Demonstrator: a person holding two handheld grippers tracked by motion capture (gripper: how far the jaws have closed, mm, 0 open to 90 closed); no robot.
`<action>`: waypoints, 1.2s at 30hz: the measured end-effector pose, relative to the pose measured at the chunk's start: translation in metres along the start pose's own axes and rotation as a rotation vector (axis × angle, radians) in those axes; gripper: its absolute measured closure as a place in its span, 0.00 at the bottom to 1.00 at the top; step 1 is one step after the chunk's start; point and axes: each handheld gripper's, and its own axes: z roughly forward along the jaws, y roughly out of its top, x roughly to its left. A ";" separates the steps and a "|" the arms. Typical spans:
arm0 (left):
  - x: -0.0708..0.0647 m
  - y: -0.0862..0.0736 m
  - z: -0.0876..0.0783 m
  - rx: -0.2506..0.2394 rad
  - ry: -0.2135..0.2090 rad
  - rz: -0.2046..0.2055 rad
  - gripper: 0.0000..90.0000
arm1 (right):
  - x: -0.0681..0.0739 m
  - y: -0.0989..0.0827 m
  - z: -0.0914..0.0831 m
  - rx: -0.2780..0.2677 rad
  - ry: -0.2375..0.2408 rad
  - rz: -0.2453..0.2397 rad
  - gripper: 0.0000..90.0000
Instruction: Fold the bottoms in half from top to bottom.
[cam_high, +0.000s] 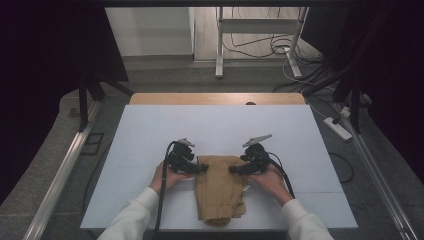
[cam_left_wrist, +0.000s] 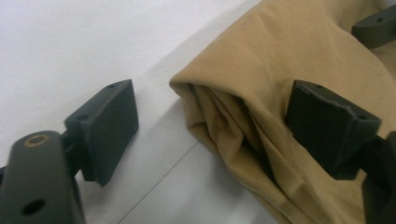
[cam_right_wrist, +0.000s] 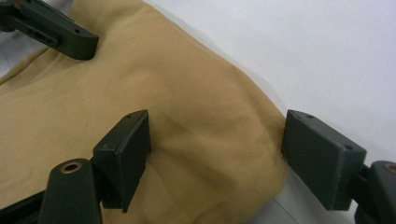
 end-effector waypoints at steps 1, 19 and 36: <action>-0.001 0.000 0.000 0.000 0.003 0.001 0.20 | 0.000 0.000 0.000 0.001 0.001 0.000 0.27; -0.013 -0.004 -0.002 -0.012 -0.013 0.051 0.75 | 0.011 0.000 0.001 0.024 0.104 -0.041 0.89; -0.009 0.005 -0.013 -0.084 -0.012 0.075 0.79 | 0.011 0.007 -0.007 -0.044 0.048 -0.095 0.93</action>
